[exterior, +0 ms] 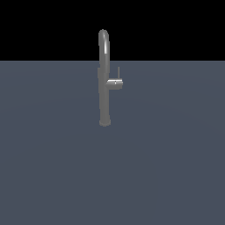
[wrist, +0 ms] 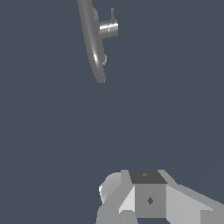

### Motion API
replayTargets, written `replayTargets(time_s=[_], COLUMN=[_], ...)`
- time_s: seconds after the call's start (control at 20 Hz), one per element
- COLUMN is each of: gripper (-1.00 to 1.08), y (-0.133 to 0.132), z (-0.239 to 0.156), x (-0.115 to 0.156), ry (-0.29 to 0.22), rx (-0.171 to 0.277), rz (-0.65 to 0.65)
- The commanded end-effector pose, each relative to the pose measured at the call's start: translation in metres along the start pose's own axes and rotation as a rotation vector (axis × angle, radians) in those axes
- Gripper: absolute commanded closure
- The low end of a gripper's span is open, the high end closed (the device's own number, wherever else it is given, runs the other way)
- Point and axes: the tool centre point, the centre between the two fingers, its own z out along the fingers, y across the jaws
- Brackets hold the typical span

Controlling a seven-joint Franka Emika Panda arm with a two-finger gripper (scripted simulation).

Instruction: Turn on the faucet by rotating a designated handle.

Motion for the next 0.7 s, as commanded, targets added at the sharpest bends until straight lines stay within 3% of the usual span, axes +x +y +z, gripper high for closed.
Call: replayTargets(time_s=[0.0,0.35,0.65], gripper=[1.08,1.08,1.08], y=[0.0,-0.002,-0.007], z=[0.0,0.0,0.001], x=[0.0,0.006,0.021], ry=[0.0,-0.018,-0.063], rx=[0.0,0.014,0.05], rz=[0.0,0.015,0.053])
